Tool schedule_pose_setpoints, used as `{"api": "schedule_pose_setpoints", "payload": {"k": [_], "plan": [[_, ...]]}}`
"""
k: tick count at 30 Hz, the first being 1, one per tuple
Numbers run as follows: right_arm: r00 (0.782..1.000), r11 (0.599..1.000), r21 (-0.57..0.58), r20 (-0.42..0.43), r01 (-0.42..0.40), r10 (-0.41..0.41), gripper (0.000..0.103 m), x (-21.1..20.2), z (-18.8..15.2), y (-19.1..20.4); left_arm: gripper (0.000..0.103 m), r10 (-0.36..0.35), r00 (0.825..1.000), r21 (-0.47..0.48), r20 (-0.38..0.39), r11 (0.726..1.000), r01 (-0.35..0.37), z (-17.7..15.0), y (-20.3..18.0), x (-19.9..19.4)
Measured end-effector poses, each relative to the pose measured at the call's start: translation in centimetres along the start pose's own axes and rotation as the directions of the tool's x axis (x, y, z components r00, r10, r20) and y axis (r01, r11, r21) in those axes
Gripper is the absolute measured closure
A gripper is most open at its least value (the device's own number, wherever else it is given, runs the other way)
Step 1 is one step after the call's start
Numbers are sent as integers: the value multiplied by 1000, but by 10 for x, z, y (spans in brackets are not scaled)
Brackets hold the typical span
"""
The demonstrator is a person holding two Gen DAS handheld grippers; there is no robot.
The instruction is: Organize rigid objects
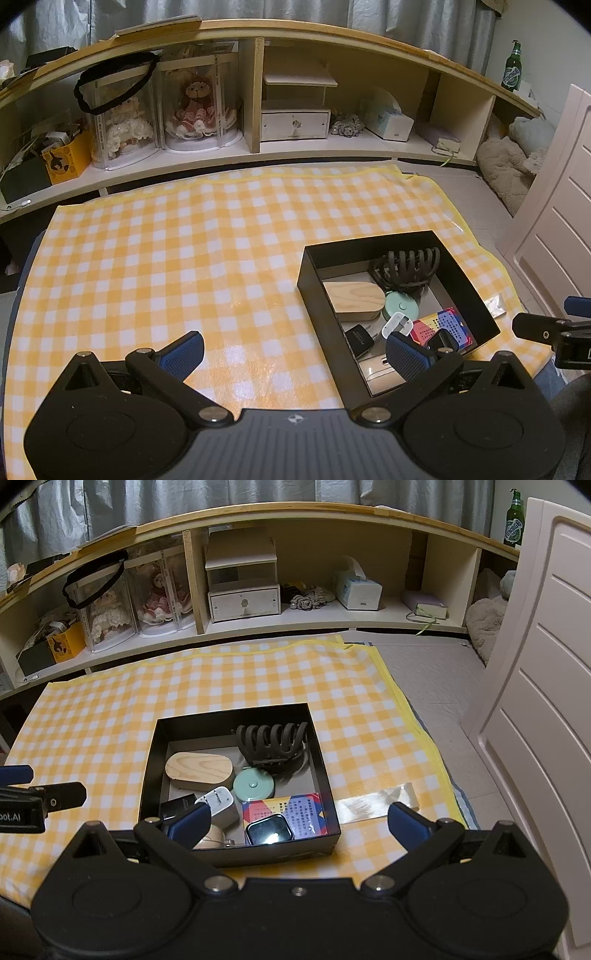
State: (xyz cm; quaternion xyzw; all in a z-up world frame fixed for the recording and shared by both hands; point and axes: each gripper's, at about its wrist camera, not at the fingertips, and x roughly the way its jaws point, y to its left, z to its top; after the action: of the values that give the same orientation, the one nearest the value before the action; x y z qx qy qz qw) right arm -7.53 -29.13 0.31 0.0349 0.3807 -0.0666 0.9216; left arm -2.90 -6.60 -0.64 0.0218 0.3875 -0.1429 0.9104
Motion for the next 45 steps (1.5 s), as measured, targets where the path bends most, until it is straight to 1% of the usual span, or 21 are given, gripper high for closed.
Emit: {"api": "schedule_pose_setpoints", "payload": {"k": [45], "plan": [[1000,1000,4,-6,-5,5,0,1,-2,-1,0,0,1000,5,5,1000,0,2,-3,-3]]}}
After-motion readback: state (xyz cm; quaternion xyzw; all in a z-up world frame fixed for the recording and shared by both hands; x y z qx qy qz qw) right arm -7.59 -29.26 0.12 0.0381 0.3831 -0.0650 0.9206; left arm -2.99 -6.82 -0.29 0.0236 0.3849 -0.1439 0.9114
